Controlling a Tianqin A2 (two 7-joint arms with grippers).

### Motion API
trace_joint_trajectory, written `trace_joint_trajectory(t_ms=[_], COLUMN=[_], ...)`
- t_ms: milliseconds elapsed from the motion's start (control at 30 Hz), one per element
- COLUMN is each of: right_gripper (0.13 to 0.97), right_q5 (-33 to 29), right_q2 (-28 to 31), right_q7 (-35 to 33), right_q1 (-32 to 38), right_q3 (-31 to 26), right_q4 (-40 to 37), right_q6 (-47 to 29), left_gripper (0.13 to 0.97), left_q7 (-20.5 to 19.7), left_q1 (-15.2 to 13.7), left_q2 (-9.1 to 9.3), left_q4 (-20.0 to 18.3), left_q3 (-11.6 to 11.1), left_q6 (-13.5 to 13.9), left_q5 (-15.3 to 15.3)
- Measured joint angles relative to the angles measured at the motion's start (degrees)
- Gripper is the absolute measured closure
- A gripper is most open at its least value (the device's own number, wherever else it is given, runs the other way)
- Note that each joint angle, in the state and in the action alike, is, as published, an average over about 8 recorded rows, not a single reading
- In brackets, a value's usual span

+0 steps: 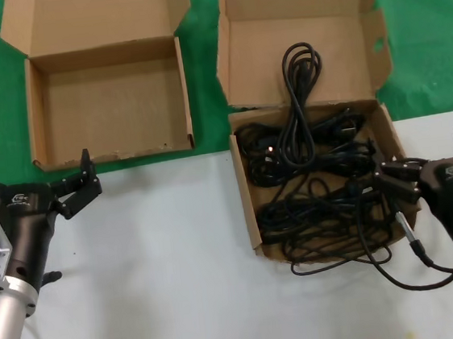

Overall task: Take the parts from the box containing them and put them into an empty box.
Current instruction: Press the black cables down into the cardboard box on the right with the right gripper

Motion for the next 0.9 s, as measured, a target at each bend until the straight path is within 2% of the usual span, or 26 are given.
trace_joint_trajectory(t_ms=[900], right_gripper=[0.129], right_q5=[0.18], right_q2=[0.46], right_q7=[0.08], right_q1=[-0.31], right_q3=[-0.34], right_q4=[0.53], right_q6=[-0.09], left_gripper=[0.144], left_q7=[0.00], left_q1=[0.00], left_q2=[0.00], left_q4=[0.00], left_q3=[0.00], left_q6=[0.00], left_q5=[0.00])
